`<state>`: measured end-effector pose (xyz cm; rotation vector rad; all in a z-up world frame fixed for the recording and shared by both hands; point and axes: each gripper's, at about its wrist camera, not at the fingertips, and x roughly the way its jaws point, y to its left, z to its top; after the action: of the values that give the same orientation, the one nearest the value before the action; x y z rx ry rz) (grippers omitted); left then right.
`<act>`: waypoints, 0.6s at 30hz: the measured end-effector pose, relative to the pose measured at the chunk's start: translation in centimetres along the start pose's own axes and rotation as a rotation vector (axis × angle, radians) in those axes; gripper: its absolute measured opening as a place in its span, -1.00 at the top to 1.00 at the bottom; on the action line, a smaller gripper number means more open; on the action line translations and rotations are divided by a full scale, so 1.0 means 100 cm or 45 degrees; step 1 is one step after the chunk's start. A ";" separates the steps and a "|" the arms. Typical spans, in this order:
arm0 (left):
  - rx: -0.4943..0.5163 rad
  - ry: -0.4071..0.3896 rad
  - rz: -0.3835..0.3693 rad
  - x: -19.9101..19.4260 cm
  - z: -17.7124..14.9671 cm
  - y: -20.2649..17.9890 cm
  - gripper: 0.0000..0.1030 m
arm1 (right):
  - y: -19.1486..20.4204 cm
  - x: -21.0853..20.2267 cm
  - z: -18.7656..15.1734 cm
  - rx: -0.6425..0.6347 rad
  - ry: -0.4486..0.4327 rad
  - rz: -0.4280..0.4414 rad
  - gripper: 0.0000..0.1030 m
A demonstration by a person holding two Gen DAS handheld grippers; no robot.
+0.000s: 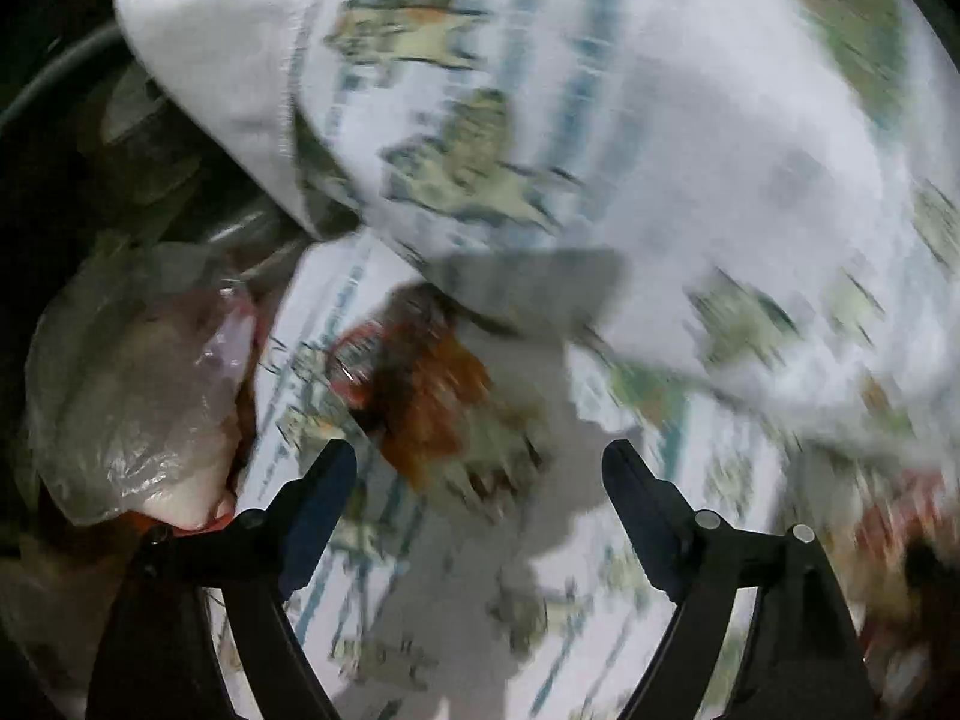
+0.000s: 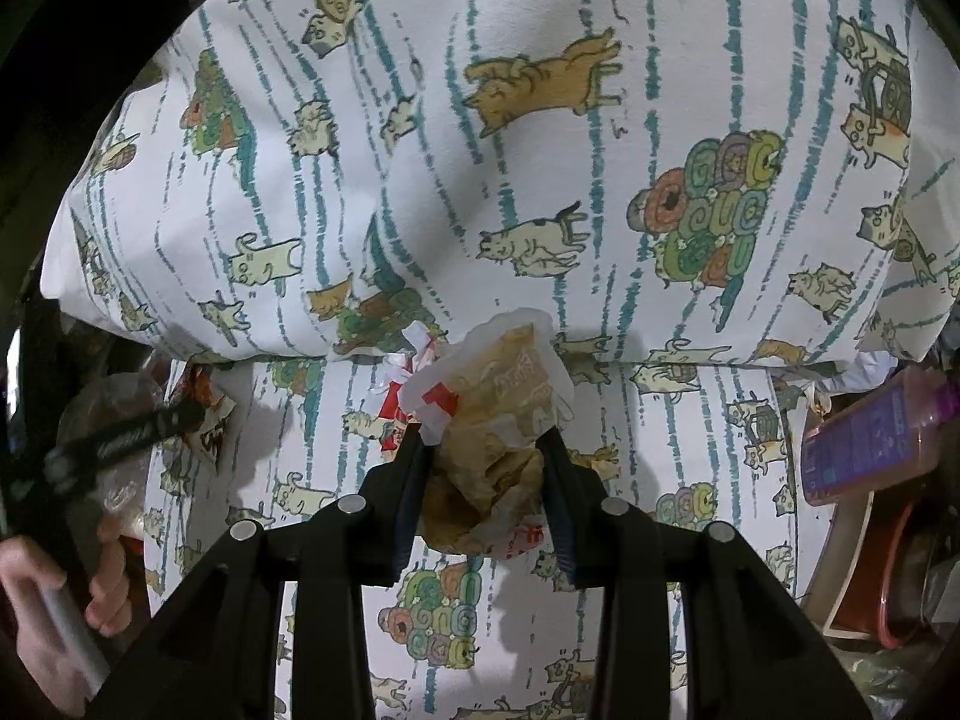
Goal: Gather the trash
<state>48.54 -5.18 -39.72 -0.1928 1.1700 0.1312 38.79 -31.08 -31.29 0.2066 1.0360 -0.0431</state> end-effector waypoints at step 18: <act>-0.135 0.096 0.051 0.046 0.012 -0.018 -0.71 | -0.009 0.005 0.009 0.059 0.022 0.023 0.29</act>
<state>51.74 -6.66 -43.42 -0.2698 1.2436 0.2226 39.71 -32.06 -31.44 0.2588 1.0512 -0.0487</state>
